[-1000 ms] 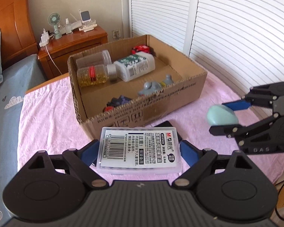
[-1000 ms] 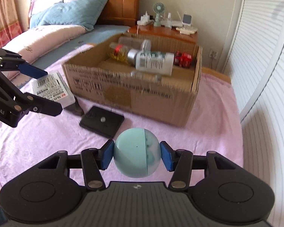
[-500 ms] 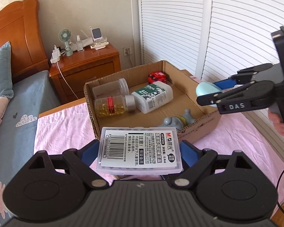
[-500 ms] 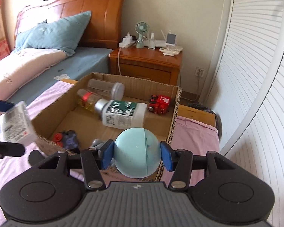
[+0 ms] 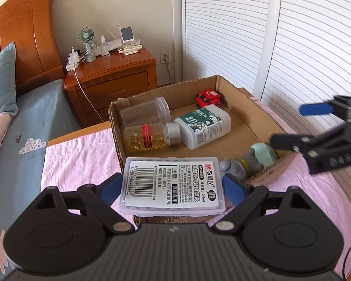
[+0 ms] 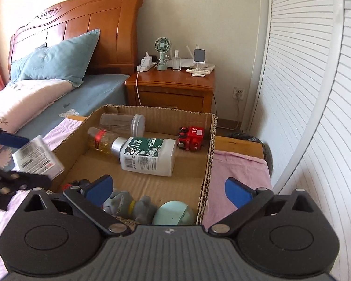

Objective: Organize rigid objects
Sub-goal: 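Lower the pill case into the box while the right drops the mint-green case in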

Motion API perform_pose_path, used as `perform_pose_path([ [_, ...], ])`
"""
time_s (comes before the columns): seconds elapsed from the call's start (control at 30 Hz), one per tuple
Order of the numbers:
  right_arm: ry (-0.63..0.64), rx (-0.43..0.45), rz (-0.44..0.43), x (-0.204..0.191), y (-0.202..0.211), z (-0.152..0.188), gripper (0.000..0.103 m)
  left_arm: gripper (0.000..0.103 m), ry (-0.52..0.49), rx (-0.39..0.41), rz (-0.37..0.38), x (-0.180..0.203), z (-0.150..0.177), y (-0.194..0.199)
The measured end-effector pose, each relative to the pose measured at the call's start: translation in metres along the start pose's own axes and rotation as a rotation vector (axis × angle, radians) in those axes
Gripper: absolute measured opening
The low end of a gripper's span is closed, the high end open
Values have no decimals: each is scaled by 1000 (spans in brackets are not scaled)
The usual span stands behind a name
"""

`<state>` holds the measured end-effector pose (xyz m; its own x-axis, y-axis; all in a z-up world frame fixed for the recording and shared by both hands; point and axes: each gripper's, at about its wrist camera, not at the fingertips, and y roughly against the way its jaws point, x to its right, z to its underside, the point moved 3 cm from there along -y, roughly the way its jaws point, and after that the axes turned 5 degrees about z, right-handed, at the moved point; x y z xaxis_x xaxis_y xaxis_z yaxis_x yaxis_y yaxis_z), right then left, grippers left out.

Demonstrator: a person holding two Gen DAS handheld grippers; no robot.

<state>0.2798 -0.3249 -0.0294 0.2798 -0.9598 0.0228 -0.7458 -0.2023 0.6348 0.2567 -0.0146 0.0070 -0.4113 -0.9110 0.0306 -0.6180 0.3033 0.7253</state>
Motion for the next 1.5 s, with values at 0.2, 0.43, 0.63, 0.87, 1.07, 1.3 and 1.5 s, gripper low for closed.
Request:
perform_pose_path([
  [0.2, 15, -76, 26, -12, 24, 12, 103, 90, 16, -36, -14, -1, -18, -18],
  [0.43, -5, -128, 70, -22, 36, 34, 103, 90, 6, -61, -51, 4, -28, -41],
  [0.63, -50, -142, 45, -23, 39, 41, 103, 90, 22, -90, -76, 0, -32, -61],
  [0.87, -78, -135, 42, -19, 41, 41, 103, 94, 95, -68, -76, -8, -36, -70],
  [1.07, -88, -141, 39, -18, 41, 42, 103, 99, 92, -66, -74, -5, -38, -51],
  [1.3, -92, -117, 39, -21, 55, 41, 103, 99, 60, -49, -83, 1, -34, -8],
  [1.5, -98, -111, 44, -24, 64, 45, 103, 101, 13, -36, -113, 6, -13, 35],
])
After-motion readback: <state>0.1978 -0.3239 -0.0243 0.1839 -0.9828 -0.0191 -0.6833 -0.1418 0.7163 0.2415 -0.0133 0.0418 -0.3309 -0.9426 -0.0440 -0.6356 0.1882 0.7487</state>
